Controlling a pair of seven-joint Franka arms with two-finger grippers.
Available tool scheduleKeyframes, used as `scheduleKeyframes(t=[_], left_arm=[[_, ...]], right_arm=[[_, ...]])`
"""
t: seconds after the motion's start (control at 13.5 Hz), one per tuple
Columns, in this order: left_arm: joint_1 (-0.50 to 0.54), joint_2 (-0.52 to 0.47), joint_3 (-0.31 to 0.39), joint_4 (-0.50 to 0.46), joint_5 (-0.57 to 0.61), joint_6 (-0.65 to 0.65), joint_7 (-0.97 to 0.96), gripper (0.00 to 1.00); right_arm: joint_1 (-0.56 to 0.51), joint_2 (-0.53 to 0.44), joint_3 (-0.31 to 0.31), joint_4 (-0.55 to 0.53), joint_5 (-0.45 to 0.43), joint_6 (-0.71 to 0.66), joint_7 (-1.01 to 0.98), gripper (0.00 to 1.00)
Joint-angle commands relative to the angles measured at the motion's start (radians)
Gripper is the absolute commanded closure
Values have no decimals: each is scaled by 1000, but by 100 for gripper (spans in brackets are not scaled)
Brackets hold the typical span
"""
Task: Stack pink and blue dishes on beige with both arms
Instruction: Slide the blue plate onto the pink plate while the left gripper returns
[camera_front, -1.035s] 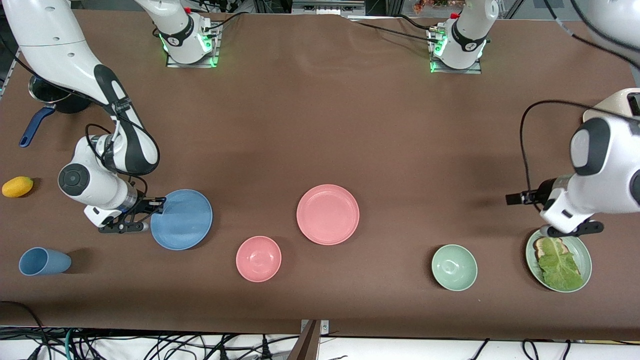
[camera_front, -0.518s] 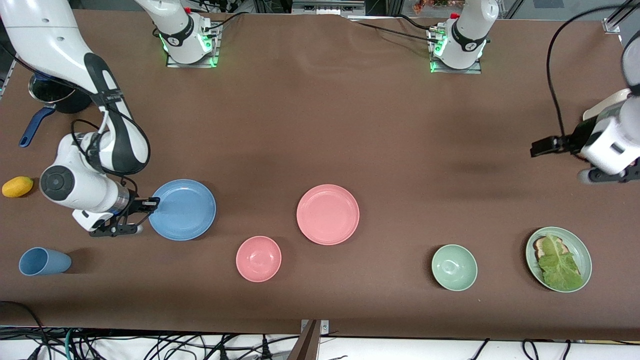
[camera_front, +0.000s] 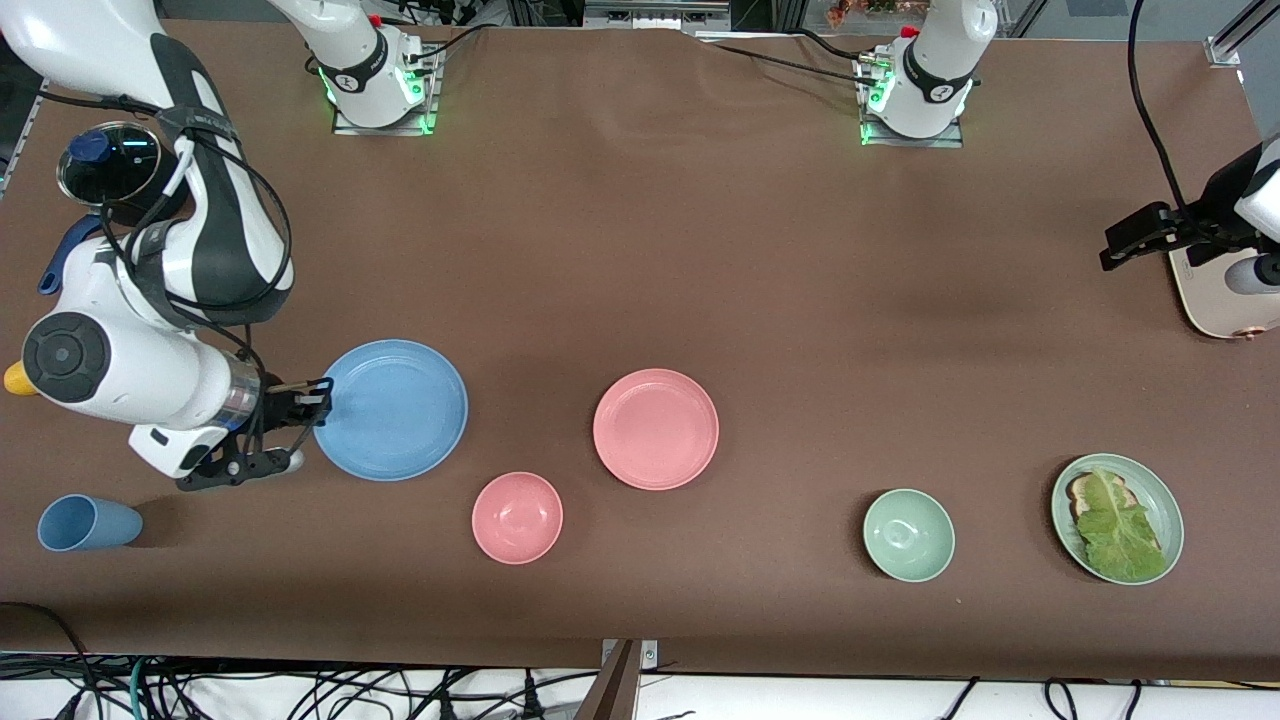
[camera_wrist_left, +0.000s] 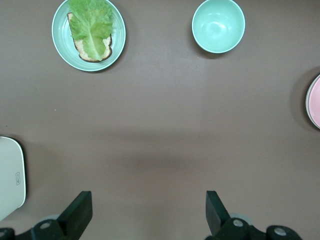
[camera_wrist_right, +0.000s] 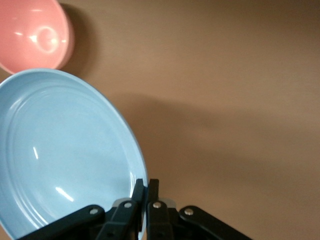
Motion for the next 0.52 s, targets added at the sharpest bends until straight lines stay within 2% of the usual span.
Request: scheduleKeyframes(t=[0.0, 0.22, 0.44], left_arm=[[-12, -16, 10, -4, -19, 8, 28, 0], [-13, -15, 10, -3, -19, 16, 42, 0], [-13, -10, 10, -4, -19, 61, 42, 0]], right_arm=[[57, 13, 4, 40, 59, -23, 92, 100], [186, 31, 2, 39, 59, 18, 275, 100], [307, 68, -1, 40, 47, 129, 460, 100]])
